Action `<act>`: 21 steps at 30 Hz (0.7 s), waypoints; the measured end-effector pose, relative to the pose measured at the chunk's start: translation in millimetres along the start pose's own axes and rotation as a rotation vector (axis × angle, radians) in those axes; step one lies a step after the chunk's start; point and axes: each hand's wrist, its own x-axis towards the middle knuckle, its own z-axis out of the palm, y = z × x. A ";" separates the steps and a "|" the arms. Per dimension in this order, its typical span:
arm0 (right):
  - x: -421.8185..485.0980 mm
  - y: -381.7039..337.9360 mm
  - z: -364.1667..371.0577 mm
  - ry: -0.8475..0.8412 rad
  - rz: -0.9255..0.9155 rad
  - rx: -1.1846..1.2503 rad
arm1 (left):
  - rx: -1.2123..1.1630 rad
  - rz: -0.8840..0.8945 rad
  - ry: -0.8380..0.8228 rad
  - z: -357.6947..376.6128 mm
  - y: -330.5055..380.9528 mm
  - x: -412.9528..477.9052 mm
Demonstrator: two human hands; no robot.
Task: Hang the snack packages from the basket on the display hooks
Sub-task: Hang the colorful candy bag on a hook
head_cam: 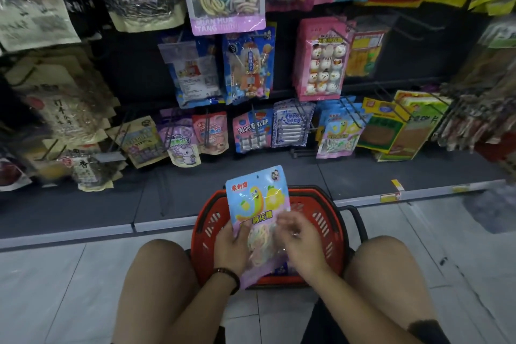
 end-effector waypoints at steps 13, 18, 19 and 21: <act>65.8 -141.9 -46.0 -0.115 -0.040 0.219 | 0.023 0.212 -0.192 -20.8 134.3 44.7; 88.0 -212.0 -51.8 -0.120 -0.123 0.191 | 0.043 0.319 -0.151 -22.5 203.3 65.5; 93.5 -227.1 -53.0 -0.117 -0.134 0.174 | 0.043 0.340 -0.152 -22.2 216.9 70.0; 107.0 -258.7 -56.1 -0.112 -0.156 0.172 | 0.033 0.375 -0.150 -21.7 244.6 79.0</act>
